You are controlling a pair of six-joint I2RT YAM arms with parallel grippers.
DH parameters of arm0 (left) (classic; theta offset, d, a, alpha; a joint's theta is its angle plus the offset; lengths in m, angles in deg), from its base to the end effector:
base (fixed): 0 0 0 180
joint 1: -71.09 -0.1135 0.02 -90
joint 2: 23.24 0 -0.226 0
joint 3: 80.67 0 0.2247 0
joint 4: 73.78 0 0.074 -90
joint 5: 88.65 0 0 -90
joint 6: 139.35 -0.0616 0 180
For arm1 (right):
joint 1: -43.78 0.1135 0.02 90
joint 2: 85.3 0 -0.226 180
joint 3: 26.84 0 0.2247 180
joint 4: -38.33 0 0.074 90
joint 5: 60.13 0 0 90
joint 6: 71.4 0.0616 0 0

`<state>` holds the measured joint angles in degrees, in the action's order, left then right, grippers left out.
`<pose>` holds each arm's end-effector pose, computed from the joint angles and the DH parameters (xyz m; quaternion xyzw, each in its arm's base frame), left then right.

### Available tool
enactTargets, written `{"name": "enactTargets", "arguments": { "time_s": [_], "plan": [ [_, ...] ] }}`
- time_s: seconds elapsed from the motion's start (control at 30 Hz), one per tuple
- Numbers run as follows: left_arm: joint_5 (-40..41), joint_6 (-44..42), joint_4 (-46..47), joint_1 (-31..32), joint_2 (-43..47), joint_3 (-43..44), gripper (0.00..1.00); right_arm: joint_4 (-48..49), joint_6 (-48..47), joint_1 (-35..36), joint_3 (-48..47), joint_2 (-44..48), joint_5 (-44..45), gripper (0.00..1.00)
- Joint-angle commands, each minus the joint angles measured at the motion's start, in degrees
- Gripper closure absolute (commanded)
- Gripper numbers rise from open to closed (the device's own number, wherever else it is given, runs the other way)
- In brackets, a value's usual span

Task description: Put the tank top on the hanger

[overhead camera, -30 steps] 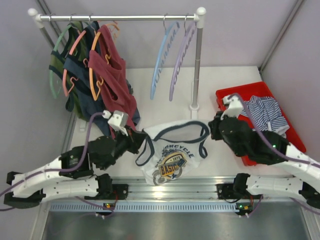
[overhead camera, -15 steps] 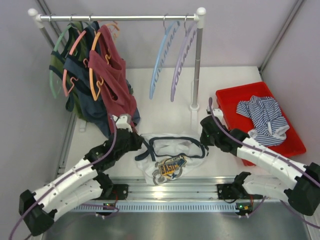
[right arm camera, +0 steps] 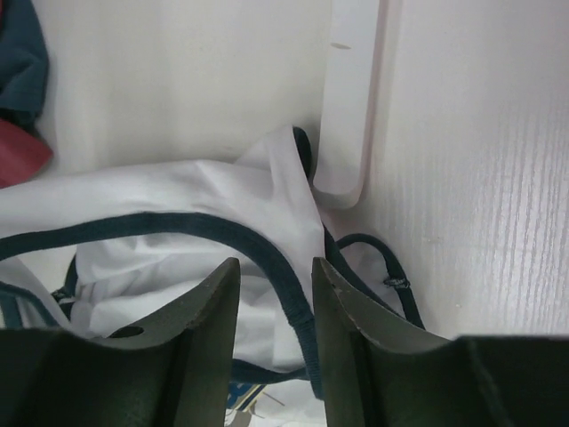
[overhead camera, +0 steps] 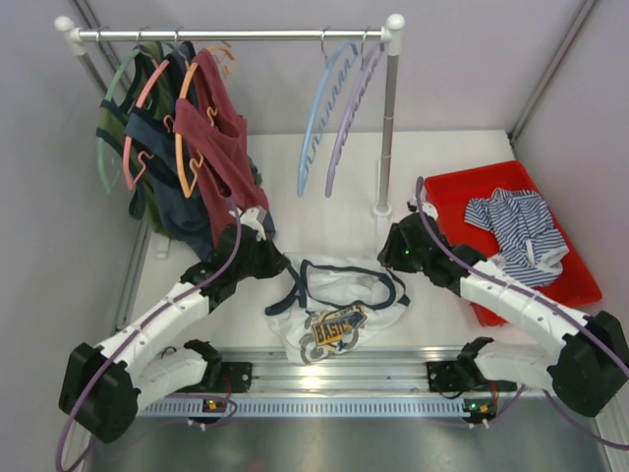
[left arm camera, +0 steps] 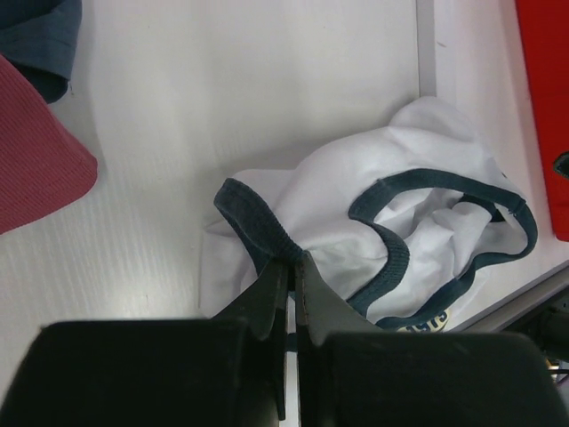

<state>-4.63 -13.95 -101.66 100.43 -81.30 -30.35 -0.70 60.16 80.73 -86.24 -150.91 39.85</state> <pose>0.2000 -0.1198 0.1962 -0.0232 0.8883 -0.2835 0.3606 0.2021 0.1387 0.1994 0.0701 0.9191 0.1777 0.3446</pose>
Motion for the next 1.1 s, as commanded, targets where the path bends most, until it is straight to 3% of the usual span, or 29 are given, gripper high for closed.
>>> {"name": "enactTargets", "arguments": {
  "time_s": [0.0, 0.07, 0.33, 0.57, 0.73, 0.83, 0.97, 1.03, 1.07],
  "plan": [
    [-1.76, -1.47, 1.08, -0.95, 1.9, 2.61, 1.0, 0.1, -1.04, -0.39, -0.38, 6.17, 0.13, 0.63],
    [-2.11, -1.47, -0.07, -1.22, 1.9, 2.96, 1.0, -1.14, -1.04, 0.31, 0.41, 7.41, 0.48, 0.69],
    [-3.07, -1.73, -2.18, -1.3, 1.29, 4.28, 0.96, 1.13, 1.85, 7.87, 4.54, 4.26, 3.56, 0.77],
    [-3.43, -1.74, -1.92, -1.39, 0.06, 4.11, 0.96, 3.96, 3.26, 15.34, 1.21, -2.85, 3.9, 0.78],
    [-3.43, -2.0, -2.53, -1.31, -0.12, 4.28, 0.93, 1.32, 2.56, 16.31, -0.63, -0.59, 5.4, 0.77],
    [-3.69, -2.52, -2.97, -1.39, 0.32, 4.46, 0.85, -3.06, 2.12, 15.7, -1.34, 3.89, 8.56, 0.75],
    [-3.87, -3.4, -5.17, -1.31, 0.76, 6.21, 0.67, -6.68, 0.81, 11.93, -0.82, 8.99, 9.8, 0.74],
    [-2.55, -4.1, -8.5, -1.31, 2.24, 8.4, 0.5, -7.91, -0.6, 8.94, -0.12, 10.93, 9.36, 0.74],
    [-2.55, -4.11, -8.51, -1.31, 2.86, 9.11, 0.5, -8.17, -0.6, 8.93, 0.06, 11.46, 9.27, 0.74]
  ]
}}
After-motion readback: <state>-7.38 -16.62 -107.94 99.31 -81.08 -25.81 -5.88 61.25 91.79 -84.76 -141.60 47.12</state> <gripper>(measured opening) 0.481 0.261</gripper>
